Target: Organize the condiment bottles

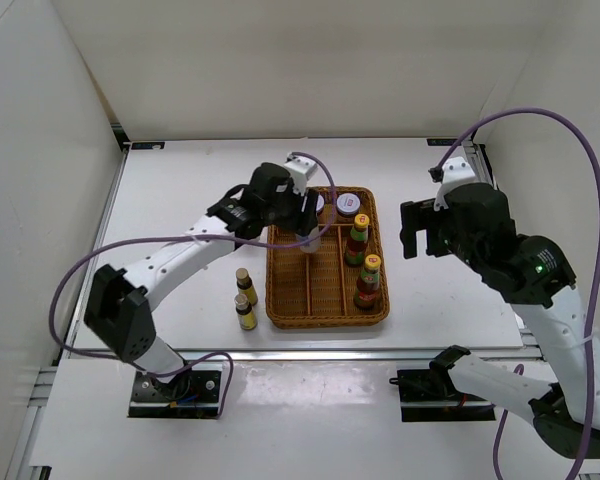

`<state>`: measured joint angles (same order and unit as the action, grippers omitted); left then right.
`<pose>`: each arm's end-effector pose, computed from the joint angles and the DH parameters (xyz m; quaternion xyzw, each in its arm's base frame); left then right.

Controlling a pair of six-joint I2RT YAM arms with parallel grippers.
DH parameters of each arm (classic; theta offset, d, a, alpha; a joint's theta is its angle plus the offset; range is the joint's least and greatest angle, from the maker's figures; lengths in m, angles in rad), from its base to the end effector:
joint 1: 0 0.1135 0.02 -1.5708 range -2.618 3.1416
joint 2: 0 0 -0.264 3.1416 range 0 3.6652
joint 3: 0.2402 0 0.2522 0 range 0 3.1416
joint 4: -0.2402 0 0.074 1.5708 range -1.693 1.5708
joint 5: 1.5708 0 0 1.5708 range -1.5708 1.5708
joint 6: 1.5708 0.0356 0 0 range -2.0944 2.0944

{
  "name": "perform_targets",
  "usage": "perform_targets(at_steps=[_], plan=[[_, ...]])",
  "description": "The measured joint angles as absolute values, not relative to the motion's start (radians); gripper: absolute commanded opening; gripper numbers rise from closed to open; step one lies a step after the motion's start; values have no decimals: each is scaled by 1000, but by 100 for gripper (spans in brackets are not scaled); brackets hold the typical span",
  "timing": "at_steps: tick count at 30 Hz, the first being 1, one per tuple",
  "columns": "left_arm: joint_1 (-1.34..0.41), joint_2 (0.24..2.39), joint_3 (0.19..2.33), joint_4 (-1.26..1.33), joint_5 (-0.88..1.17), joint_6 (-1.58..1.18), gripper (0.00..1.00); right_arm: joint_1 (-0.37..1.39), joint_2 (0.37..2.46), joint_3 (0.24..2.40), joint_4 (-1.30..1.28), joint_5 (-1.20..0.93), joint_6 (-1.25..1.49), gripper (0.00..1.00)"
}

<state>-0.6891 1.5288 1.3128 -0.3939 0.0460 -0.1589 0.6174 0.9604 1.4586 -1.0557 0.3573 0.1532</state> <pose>0.2698 -0.2244 0.3206 0.2425 0.8528 -0.2087 0.4127 0.1265 0.0745 0.4428 -0.1140 0.8572 0.0355 0.5009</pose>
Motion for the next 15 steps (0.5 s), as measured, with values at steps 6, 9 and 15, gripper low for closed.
perform_targets(at_steps=[6, 9, 15], plan=[[-728, 1644, 1402, -397, 42, -135, 13, 617, 950, 1458, -1065, 368, 153, 100], [-746, 1682, 1438, -390, 42, -131, 15, 617, 948, 1458, -1077, 370, 153, 100], [-768, 1745, 1456, -390, 40, -128, 26, 617, 939, 1458, -1094, 386, 153, 100]])
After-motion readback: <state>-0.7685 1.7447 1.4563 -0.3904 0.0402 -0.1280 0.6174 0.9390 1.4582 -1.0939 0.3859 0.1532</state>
